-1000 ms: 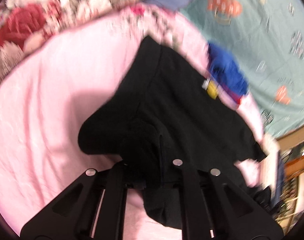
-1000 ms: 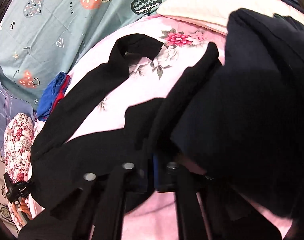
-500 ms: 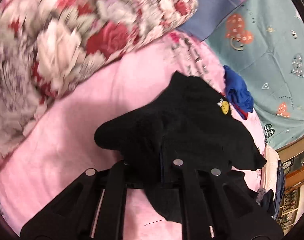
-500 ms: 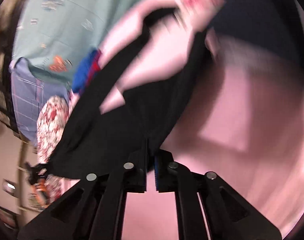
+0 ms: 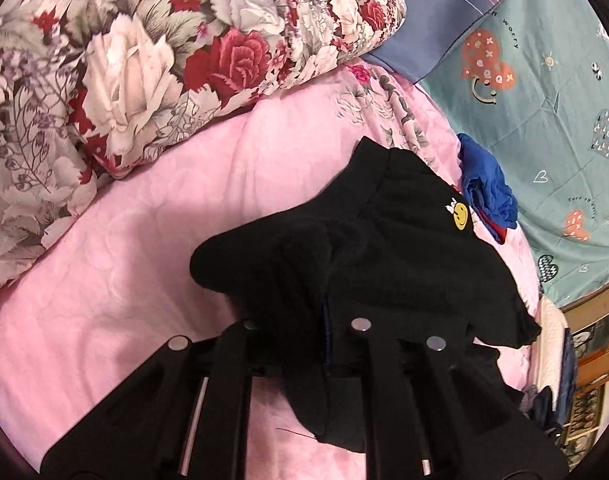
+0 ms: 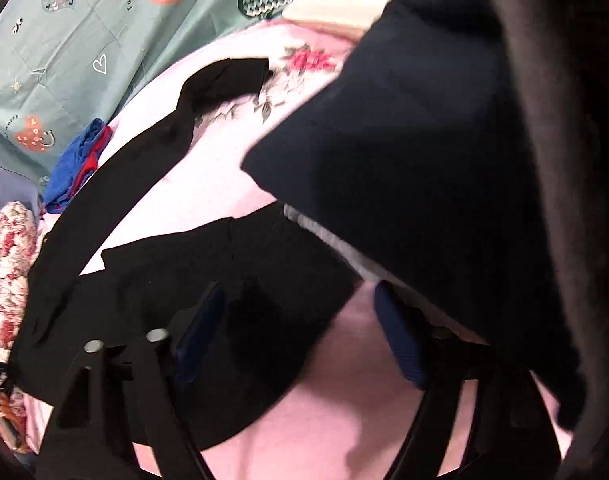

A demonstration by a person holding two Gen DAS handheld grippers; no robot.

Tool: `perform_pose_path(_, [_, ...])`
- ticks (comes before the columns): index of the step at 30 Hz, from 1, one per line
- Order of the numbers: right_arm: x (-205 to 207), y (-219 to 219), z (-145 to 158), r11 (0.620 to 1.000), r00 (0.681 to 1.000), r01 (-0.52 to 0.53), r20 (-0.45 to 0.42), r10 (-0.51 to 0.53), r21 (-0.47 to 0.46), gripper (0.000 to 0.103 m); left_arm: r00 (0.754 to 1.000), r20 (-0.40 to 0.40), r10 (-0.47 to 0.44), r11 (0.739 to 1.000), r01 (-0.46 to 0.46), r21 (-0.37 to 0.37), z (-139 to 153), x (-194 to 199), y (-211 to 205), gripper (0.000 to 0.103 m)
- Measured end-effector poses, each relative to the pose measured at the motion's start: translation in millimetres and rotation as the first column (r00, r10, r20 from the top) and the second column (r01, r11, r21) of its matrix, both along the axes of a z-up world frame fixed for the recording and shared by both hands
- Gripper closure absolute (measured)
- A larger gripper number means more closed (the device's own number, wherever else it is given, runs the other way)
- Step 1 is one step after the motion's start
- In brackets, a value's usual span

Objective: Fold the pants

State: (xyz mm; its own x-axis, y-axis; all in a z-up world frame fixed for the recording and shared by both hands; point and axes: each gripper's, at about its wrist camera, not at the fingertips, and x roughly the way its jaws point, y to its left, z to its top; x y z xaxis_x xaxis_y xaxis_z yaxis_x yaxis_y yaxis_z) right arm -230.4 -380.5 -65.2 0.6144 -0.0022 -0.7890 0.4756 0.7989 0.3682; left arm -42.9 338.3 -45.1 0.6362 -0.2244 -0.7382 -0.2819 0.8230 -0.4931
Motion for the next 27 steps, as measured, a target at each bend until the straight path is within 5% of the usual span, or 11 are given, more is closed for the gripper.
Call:
perform_pose_path(2, [4.9,-0.2,2.2,0.998,0.999,-0.046,0.019,0.045,0.034,0.094,1.000,0.012,0.005,1.000,-0.005,0.008,5.4,-2.1,-1.0,0.091])
perform_pose_path(7, [-14.2,-3.3,37.0,0.999,0.994,-0.041,0.106,0.041,-0.003,0.094,0.998,0.064,0.021,0.999,-0.018,-0.039,22.3,-11.6,10.9,0.091])
perform_pose_path(11, [-28.0,-9.2,32.1,0.997,1.000,0.005,0.017,-0.004,-0.073,0.094,1.000,-0.015,-0.021,0.997,0.022,0.076,8.4,-1.2,-3.5,0.087])
perform_pose_path(13, [-26.3,-5.9,16.3,0.993,0.996,0.008,-0.084,-0.017,-0.116,0.090,0.998,-0.057,-0.040,0.992,0.047,0.119,-2.8,3.1,-9.7,0.086])
perform_pose_path(14, [-24.4,-2.5,11.7,0.989,0.991,0.004,-0.130,-0.024,-0.149,0.074,0.997,-0.056,-0.052,0.990,0.058,0.125,-4.6,2.6,-10.1,0.086])
perform_pose_path(17, [-24.3,9.2,20.6,0.979,0.987,-0.016,-0.159,-0.018,-0.204,0.060,0.993,-0.044,-0.108,0.990,0.111,0.082,-0.7,-6.7,-6.5,0.073])
perform_pose_path(18, [-23.1,18.4,31.9,0.979,0.989,-0.034,-0.146,0.005,-0.201,0.058,0.990,-0.055,-0.129,0.989,0.132,0.071,1.2,-10.6,-5.6,0.058])
perform_pose_path(19, [-23.6,25.3,41.5,0.977,0.991,-0.056,-0.132,0.029,-0.206,0.055,0.989,-0.068,-0.132,0.987,0.137,0.085,3.3,-14.4,-6.0,0.032])
perform_pose_path(21, [-22.4,45.2,66.8,0.960,0.990,-0.125,-0.094,0.105,-0.249,0.047,0.997,-0.047,-0.065,0.972,0.074,0.221,16.6,-33.6,-4.7,0.013])
perform_pose_path(23, [-23.2,58.8,88.2,0.935,0.982,-0.188,-0.039,0.185,-0.300,0.031,0.998,-0.023,-0.066,0.967,0.069,0.246,25.4,-46.2,-0.7,0.013])
perform_pose_path(27, [8.5,82.4,104.2,0.918,0.947,-0.296,0.049,0.319,-0.263,0.025,0.997,0.059,0.040,0.985,-0.049,0.166,47.4,-51.7,16.0,0.013])
